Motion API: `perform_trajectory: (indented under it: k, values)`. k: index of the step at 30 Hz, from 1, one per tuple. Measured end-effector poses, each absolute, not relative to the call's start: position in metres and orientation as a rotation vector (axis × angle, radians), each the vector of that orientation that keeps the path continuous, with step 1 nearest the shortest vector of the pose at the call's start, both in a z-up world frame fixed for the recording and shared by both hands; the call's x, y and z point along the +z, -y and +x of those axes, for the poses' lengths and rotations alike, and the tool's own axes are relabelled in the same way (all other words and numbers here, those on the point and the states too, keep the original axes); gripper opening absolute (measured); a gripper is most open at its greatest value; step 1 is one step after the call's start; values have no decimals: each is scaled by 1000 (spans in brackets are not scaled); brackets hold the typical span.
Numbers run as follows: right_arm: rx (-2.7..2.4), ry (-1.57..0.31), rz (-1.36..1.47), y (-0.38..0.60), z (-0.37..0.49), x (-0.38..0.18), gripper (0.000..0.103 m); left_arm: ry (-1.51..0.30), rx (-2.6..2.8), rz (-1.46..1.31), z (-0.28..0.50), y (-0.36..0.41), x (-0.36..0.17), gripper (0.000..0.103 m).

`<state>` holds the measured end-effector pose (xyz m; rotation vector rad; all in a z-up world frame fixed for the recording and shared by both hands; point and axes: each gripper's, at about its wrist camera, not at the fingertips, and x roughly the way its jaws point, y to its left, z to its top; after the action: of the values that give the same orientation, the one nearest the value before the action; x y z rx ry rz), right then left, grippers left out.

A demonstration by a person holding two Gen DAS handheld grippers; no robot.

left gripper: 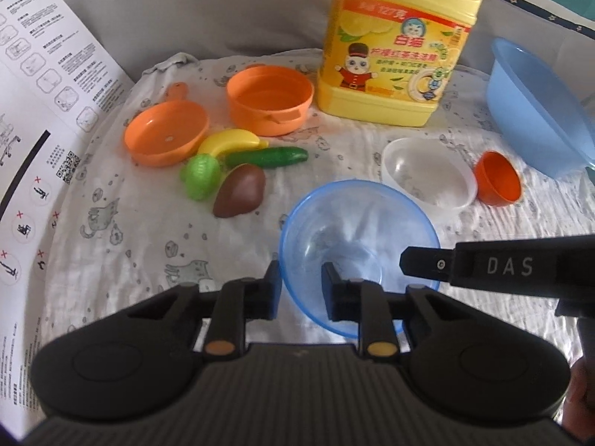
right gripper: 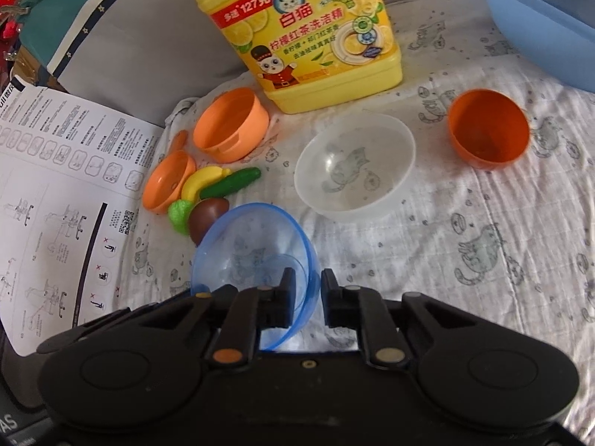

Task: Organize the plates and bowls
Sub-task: 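Close the right gripper on the blue bowl's rim, then carry the blue bowl with the right gripper beside the plate stack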

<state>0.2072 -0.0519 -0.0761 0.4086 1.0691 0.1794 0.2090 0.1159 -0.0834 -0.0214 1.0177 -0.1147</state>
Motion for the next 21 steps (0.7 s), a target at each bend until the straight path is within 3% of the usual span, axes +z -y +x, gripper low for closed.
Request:
perform_trajectory:
  k: [21]
  values:
    - [147, -1020, 377, 124, 92, -43, 15, -996, -268, 43, 111, -50, -43, 23]
